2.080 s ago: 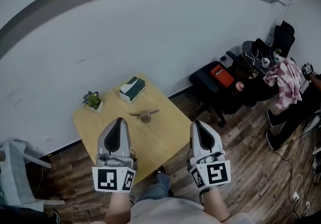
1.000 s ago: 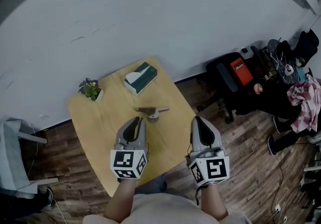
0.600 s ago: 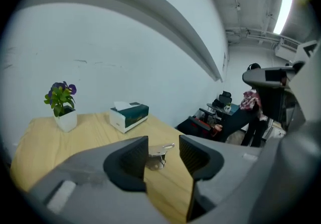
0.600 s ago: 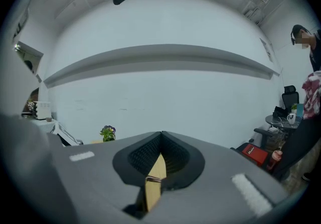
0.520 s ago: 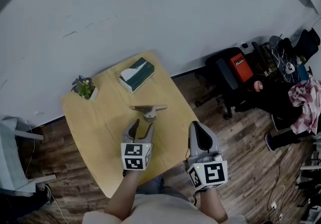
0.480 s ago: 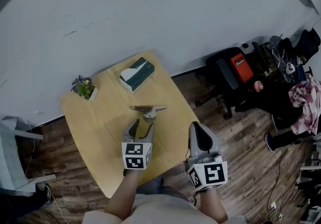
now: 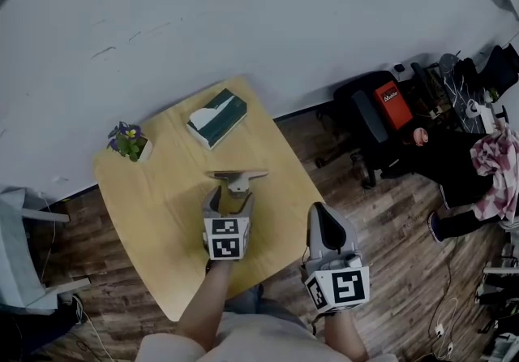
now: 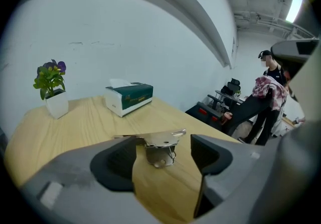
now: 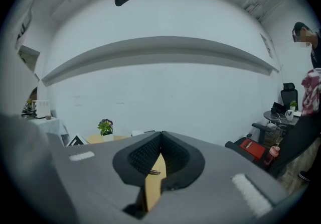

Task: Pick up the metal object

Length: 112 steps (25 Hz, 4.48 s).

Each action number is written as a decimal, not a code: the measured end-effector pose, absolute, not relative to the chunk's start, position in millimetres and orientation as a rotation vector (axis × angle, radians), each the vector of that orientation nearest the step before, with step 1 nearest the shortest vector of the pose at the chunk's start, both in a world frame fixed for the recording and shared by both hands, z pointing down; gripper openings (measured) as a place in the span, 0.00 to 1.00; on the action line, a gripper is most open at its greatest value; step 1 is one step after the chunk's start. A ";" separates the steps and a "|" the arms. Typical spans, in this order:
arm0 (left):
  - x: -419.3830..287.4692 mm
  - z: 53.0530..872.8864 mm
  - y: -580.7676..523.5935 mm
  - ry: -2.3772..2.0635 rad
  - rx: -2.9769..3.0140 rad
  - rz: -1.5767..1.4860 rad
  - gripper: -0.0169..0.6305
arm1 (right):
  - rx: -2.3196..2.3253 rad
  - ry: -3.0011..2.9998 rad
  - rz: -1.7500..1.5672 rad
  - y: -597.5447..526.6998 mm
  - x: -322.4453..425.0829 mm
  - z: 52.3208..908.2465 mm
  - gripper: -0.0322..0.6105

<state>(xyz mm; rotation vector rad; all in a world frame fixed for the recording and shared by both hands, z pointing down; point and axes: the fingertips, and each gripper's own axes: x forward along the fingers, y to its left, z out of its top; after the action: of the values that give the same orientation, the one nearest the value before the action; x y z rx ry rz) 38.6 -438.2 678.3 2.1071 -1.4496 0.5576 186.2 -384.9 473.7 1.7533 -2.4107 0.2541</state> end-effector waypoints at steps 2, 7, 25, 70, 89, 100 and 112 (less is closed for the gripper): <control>41.0 687.5 -441.5 -1.445 2.090 0.583 0.57 | 1.755 -2.402 0.259 -386.0 189.3 475.5 0.05; 46.8 697.8 -449.7 -1.463 2.065 0.626 0.59 | 1.772 -2.376 0.273 -387.0 200.3 478.3 0.05; 46.3 724.8 -465.7 -1.555 1.912 0.675 0.55 | 1.795 -2.329 0.308 -392.2 222.8 492.2 0.05; 42.3 513.9 -376.1 -1.545 2.434 0.347 0.49 | 1.790 -2.507 0.093 -328.9 187.5 416.1 0.05; 30.2 427.9 -321.3 -1.614 2.601 0.168 0.49 | 1.854 -2.510 0.000 -285.1 190.2 380.0 0.05; 16.4 394.9 -289.8 -1.665 2.668 0.092 0.49 | 1.903 -2.509 -0.049 -257.9 185.8 363.5 0.05; 4.5 349.7 -244.6 -1.746 2.742 -0.018 0.49 | 1.926 -2.516 -0.118 -219.3 182.9 343.8 0.05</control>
<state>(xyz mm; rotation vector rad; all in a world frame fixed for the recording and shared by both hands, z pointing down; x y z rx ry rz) 4.5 -244.6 349.7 2.7420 -1.7455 -0.0180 182.9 -219.3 343.8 1.9258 -2.5162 -0.1175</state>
